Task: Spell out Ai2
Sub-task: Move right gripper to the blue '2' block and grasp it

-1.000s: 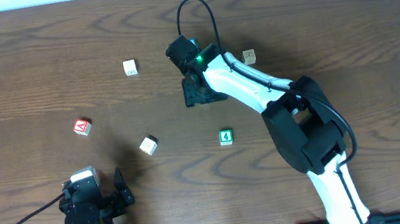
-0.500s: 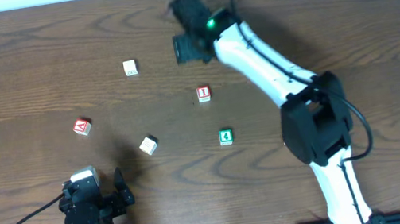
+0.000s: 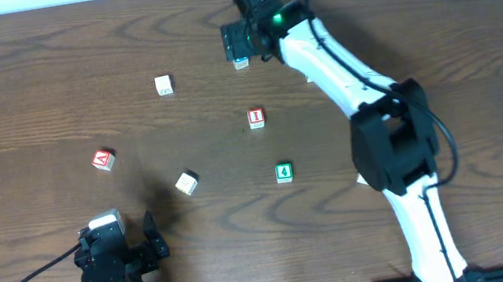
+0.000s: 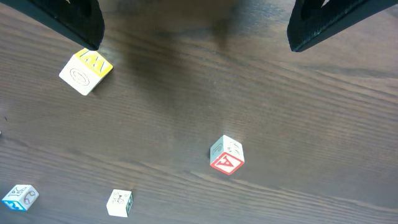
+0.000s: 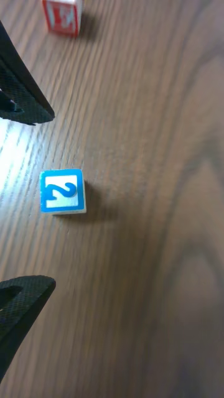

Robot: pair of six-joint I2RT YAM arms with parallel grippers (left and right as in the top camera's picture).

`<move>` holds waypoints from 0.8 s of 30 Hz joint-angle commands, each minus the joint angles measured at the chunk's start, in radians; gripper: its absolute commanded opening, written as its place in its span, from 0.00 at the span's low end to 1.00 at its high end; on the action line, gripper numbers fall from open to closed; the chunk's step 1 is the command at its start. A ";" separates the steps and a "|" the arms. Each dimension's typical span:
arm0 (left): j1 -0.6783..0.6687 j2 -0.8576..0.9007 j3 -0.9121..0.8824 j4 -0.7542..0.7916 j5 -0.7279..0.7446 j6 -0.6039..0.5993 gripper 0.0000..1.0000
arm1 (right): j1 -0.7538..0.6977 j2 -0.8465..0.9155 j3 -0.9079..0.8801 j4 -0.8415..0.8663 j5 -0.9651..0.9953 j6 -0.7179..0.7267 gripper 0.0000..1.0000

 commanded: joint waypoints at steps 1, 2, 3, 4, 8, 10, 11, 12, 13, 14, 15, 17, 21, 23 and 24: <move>0.007 -0.006 -0.010 0.001 -0.003 -0.011 0.95 | 0.006 0.062 0.061 -0.004 -0.009 -0.036 0.79; 0.007 -0.006 -0.010 0.001 -0.003 -0.011 0.95 | 0.007 0.072 0.074 -0.007 -0.009 -0.045 0.78; 0.007 -0.006 -0.010 0.001 -0.003 -0.011 0.95 | 0.007 0.081 0.086 -0.012 -0.008 -0.053 0.78; 0.007 -0.006 -0.010 0.001 -0.003 -0.011 0.96 | 0.008 0.091 0.095 -0.012 -0.008 -0.063 0.79; 0.007 -0.006 -0.010 0.001 -0.003 -0.011 0.95 | 0.008 0.103 0.099 -0.015 0.018 -0.080 0.78; 0.007 -0.006 -0.010 0.001 -0.003 -0.011 0.95 | 0.008 0.107 0.099 -0.013 0.034 -0.088 0.78; 0.007 -0.006 -0.010 0.001 -0.003 -0.011 0.95 | 0.008 0.108 0.099 -0.010 0.037 -0.098 0.78; 0.007 -0.006 -0.010 0.001 -0.003 -0.011 0.95 | 0.008 0.108 0.098 -0.005 0.037 -0.107 0.78; 0.007 -0.006 -0.010 0.001 -0.003 -0.011 0.95 | 0.008 0.109 0.098 -0.002 0.037 -0.114 0.78; 0.007 -0.006 -0.010 0.001 -0.003 -0.011 0.95 | 0.008 0.109 0.098 0.002 0.037 -0.118 0.78; 0.007 -0.006 -0.010 0.001 -0.003 -0.011 0.95 | 0.008 0.110 0.098 0.004 0.037 -0.122 0.77; 0.007 -0.006 -0.010 0.001 -0.003 -0.011 0.95 | 0.008 0.113 0.098 0.006 0.035 -0.129 0.76; 0.007 -0.006 -0.010 0.001 -0.003 -0.011 0.95 | 0.010 0.126 0.098 0.008 0.010 -0.151 0.76; 0.007 -0.006 -0.010 0.001 -0.003 -0.011 0.96 | 0.011 0.132 0.098 0.011 0.009 -0.155 0.76; 0.007 -0.006 -0.010 0.001 -0.003 -0.011 0.95 | 0.011 0.134 0.098 0.013 0.009 -0.155 0.76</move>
